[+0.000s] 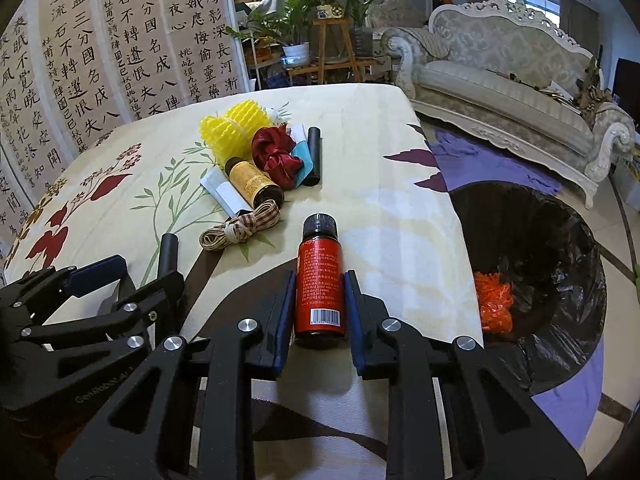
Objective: Collect trash
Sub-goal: 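Grasp the black rod with the left gripper while the right holds the red bottle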
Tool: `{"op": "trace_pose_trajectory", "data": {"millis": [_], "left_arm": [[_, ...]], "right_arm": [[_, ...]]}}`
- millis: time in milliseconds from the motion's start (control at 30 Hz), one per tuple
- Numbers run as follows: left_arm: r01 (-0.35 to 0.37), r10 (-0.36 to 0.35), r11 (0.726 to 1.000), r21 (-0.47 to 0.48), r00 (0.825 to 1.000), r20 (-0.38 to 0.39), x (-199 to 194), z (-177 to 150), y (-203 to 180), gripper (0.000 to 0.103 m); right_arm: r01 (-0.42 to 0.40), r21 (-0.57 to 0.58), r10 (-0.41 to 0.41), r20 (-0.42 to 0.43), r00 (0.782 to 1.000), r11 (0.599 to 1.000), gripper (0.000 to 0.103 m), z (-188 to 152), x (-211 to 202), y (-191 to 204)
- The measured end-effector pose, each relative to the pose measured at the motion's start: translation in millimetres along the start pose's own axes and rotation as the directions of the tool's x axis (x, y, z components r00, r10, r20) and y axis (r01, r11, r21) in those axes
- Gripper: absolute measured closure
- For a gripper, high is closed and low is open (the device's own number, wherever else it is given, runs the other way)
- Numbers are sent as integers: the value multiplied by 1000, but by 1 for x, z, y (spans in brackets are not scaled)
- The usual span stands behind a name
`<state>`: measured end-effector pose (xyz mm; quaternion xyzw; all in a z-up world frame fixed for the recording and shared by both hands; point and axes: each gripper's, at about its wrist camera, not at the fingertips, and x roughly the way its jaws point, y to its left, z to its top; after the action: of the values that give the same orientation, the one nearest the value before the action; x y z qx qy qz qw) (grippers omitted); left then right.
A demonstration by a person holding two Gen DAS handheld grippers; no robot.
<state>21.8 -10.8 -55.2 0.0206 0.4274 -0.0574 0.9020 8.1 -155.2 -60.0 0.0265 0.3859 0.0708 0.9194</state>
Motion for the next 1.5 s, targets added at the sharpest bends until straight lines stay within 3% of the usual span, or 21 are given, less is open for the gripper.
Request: {"op": "trace_pose_trajectory", "data": {"millis": [300, 600, 700, 933, 1133, 1200, 1267, 1367, 1500], "left_arm": [[7, -8, 1000, 23, 1000, 25, -6, -8, 3, 43], [23, -24, 999, 36, 999, 31, -10, -12, 16, 65], [47, -48, 998, 44, 998, 37, -10, -12, 18, 83], [42, -46, 996, 79, 998, 52, -7, -9, 20, 88], [58, -60, 996, 69, 998, 31, -2, 0, 25, 87], [61, -62, 997, 45, 998, 23, -2, 1, 29, 82], [61, -62, 998, 26, 998, 19, -3, 0, 32, 65], [69, -69, 998, 1, 998, 15, -6, -4, 35, 59], [69, -69, 998, -9, 997, 15, -8, -7, 36, 55]], "right_arm": [[-6, 6, 6, 5, 1000, 1000, 80, -1, 1, 0], [-6, 7, 6, 5, 1000, 1000, 80, -1, 1, 1], [-7, 10, 7, 5, 1000, 1000, 80, -1, 1, 1], [-5, 13, 5, 4, 1000, 1000, 80, 0, 2, 1], [-5, 13, 5, 4, 1000, 1000, 79, 0, 2, 1], [-6, 16, 6, 3, 1000, 1000, 79, 0, 2, 1], [-8, 21, 8, 1, 1000, 1000, 78, 0, 3, 0], [-12, 24, 12, -3, 1000, 1000, 77, 2, 4, -1], [-24, 29, 24, -8, 1000, 999, 64, 4, 5, 2]]}}
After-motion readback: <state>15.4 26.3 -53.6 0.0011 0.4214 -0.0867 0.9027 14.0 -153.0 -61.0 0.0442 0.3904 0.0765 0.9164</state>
